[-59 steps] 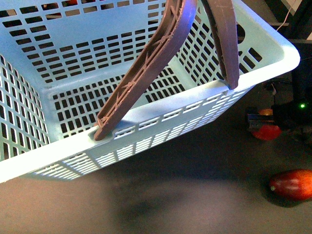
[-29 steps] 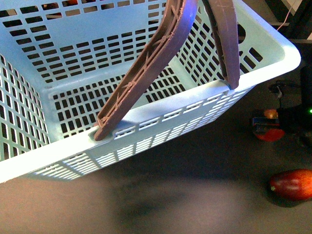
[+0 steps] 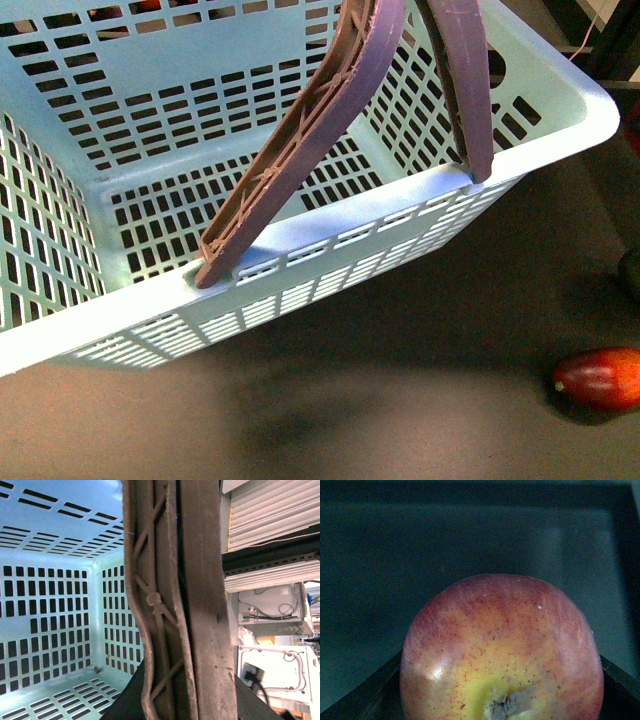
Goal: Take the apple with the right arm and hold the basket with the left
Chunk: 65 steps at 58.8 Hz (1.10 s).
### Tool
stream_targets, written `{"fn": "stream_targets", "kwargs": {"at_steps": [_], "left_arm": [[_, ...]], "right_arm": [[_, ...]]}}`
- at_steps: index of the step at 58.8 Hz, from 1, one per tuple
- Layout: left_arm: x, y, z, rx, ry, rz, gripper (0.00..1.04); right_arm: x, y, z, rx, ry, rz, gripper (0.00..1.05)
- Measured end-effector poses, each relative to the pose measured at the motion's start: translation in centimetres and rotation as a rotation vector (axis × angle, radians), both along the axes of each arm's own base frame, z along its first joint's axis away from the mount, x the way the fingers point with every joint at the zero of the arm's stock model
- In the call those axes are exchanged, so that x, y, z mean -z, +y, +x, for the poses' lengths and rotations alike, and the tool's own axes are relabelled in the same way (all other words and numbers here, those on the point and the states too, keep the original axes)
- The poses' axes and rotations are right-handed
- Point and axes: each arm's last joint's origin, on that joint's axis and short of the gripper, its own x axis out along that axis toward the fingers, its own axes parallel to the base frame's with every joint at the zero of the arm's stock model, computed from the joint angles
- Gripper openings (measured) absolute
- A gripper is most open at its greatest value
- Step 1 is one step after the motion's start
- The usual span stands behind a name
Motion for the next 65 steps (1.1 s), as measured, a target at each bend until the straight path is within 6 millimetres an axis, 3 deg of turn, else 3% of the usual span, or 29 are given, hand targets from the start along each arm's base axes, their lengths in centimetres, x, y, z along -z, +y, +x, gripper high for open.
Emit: {"fn": "stream_targets", "kwargs": {"at_steps": [13, 22, 35, 44, 55, 62, 65], "left_arm": [[0.0, 0.0, 0.0, 0.000, 0.000, 0.000, 0.16], [0.0, 0.0, 0.0, 0.000, 0.000, 0.000, 0.16], [0.0, 0.0, 0.0, 0.000, 0.000, 0.000, 0.16], [0.0, 0.0, 0.0, 0.000, 0.000, 0.000, 0.16], [0.0, 0.0, 0.0, 0.000, 0.000, 0.000, 0.16], [0.0, 0.0, 0.0, 0.000, 0.000, 0.000, 0.16], [0.0, 0.0, 0.0, 0.000, 0.000, 0.000, 0.16]], "right_arm": [[-8.2, 2.8, -2.7, -0.086, -0.205, 0.056, 0.80], [-10.6, 6.4, -4.0, -0.181, -0.256, 0.134, 0.80], [-9.8, 12.3, -4.6, -0.305, -0.216, 0.178, 0.80], [-9.0, 15.1, -5.4, -0.375, -0.189, 0.189, 0.80], [-7.6, 16.5, -5.9, -0.397, -0.147, 0.181, 0.80], [-6.7, 16.8, -6.1, -0.400, -0.119, 0.173, 0.97], [-6.7, 16.9, -6.1, -0.401, -0.117, 0.172, 0.97]]}}
